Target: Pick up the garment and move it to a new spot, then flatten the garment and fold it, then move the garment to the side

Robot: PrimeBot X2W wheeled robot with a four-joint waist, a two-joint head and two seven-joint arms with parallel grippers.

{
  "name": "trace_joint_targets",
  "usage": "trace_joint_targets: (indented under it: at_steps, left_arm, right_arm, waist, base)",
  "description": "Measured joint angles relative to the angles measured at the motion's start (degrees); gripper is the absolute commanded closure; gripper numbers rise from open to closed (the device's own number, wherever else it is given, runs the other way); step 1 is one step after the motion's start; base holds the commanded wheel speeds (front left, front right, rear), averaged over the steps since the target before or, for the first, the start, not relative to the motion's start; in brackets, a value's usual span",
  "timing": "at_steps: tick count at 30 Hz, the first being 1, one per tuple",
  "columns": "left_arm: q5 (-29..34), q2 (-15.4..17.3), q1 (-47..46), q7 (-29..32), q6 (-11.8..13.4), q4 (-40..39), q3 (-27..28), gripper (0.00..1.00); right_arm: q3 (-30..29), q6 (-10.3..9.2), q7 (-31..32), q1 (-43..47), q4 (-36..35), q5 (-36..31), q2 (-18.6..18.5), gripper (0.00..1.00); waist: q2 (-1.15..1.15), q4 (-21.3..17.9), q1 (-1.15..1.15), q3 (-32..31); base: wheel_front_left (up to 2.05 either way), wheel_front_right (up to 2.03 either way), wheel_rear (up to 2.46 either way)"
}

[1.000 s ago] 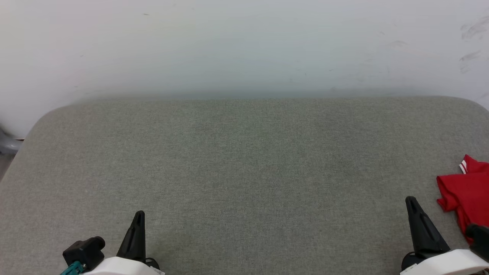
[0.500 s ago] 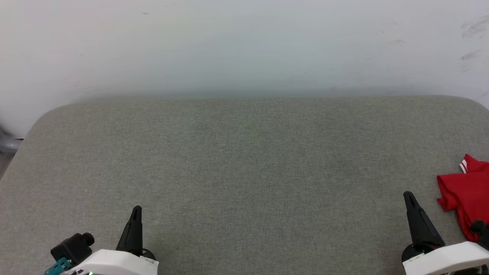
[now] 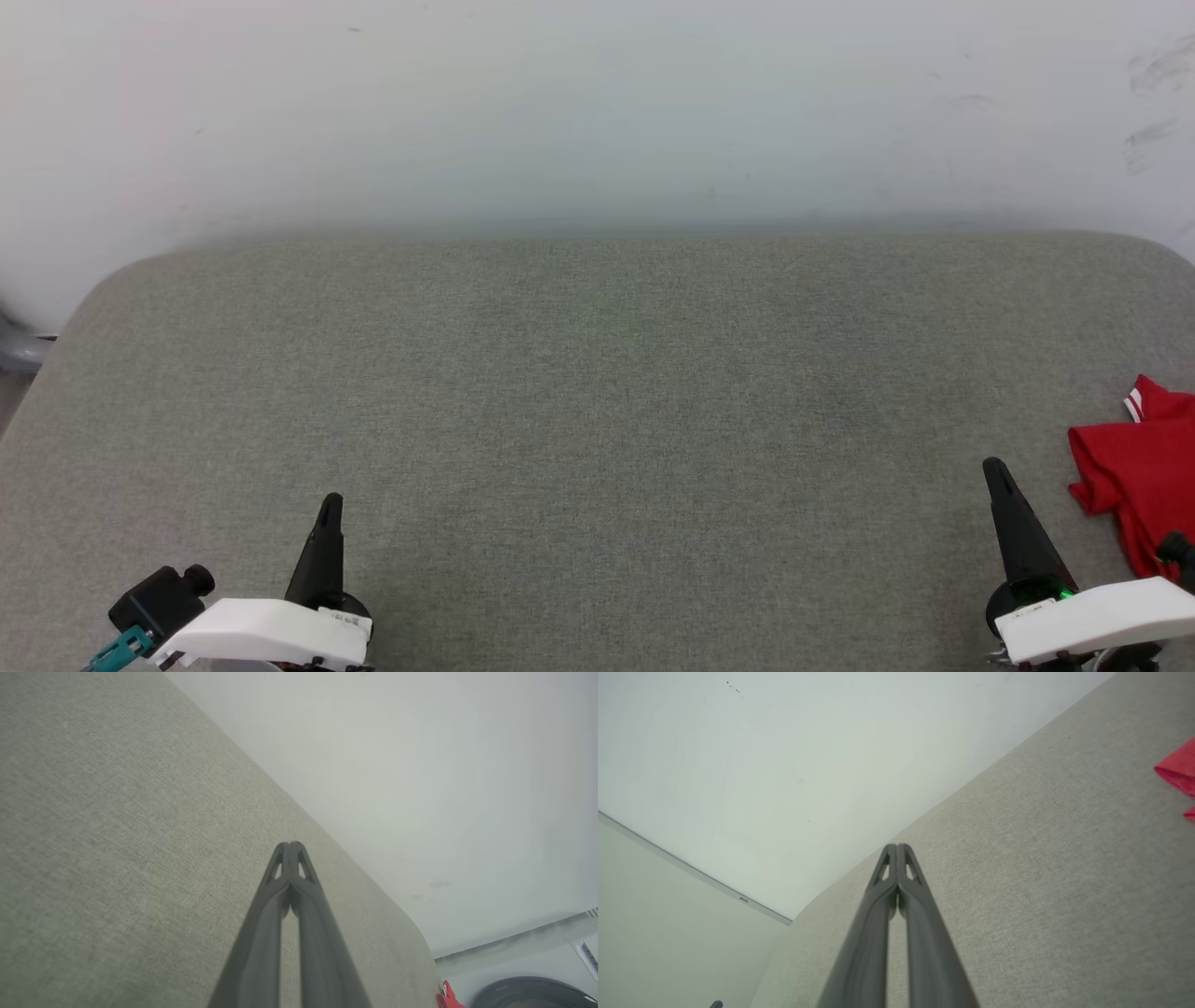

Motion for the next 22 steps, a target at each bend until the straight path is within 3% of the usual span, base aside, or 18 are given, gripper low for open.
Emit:
trace_joint_targets:
  at_steps: [22]
  left_arm:
    - [-14.04, -0.22, -1.98, 3.61, -0.02, 0.55, 1.13, 1.0]
  right_arm:
    - [0.03, -0.01, 1.1, -2.91, 4.16, 15.27, -0.19, 1.0]
  waist:
    - [0.0, -0.01, 0.0, 0.28]
  base:
    - [0.0, 0.0, 0.0]
